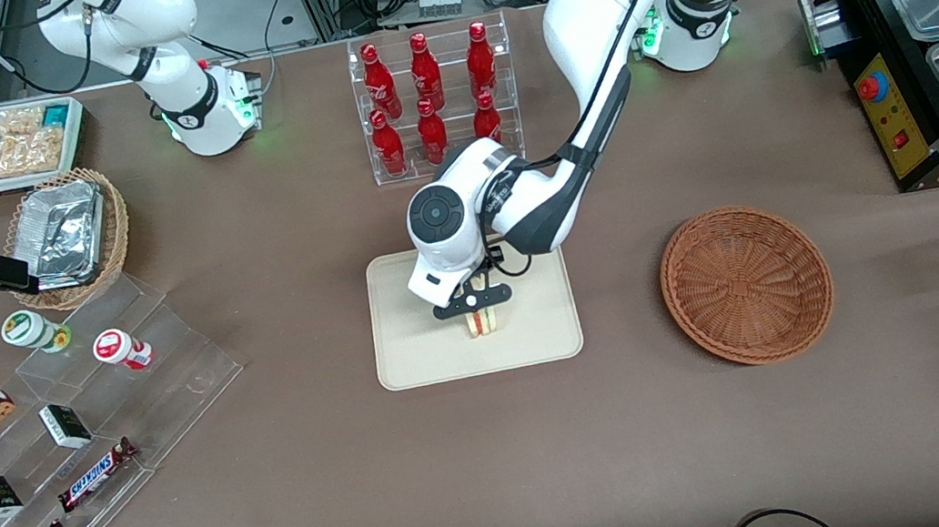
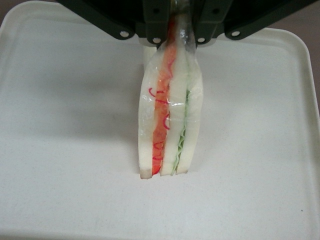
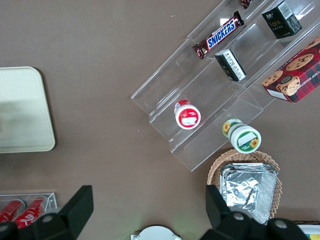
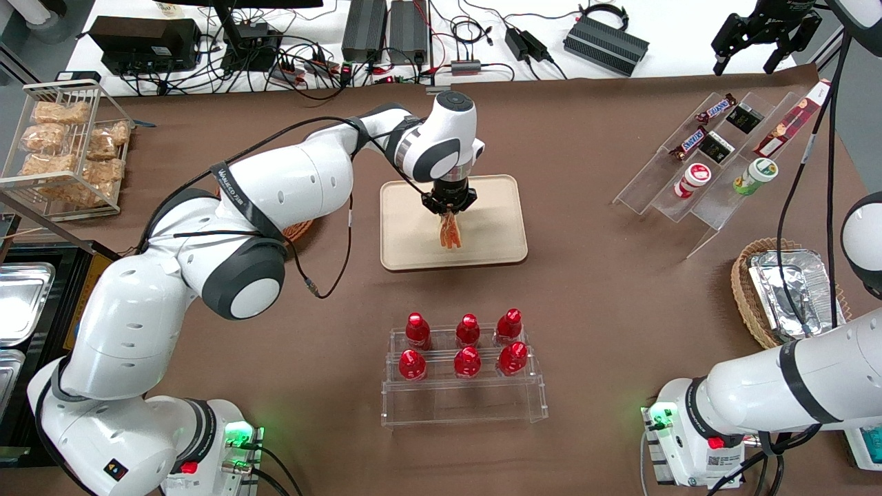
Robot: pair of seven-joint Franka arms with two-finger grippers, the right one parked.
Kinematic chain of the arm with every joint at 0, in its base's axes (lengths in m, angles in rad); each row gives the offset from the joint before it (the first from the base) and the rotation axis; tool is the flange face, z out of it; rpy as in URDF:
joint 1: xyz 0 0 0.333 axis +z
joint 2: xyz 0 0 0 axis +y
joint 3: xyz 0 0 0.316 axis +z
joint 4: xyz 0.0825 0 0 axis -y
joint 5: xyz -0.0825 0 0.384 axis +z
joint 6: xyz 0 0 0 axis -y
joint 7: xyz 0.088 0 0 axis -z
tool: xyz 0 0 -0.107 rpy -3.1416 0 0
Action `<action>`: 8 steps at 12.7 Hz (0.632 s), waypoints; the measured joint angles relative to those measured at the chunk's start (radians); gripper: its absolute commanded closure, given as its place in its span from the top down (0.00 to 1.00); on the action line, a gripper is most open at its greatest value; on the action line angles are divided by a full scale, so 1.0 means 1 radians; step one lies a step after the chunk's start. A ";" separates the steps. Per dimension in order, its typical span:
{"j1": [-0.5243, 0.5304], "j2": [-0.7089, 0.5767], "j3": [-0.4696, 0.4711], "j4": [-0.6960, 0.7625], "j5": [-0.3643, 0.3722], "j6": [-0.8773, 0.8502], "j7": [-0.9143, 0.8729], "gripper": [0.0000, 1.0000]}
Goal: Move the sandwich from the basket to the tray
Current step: 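Lower the sandwich onto the tray and open the left gripper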
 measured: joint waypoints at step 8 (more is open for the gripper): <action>-0.002 0.029 0.001 0.022 0.051 0.003 -0.090 1.00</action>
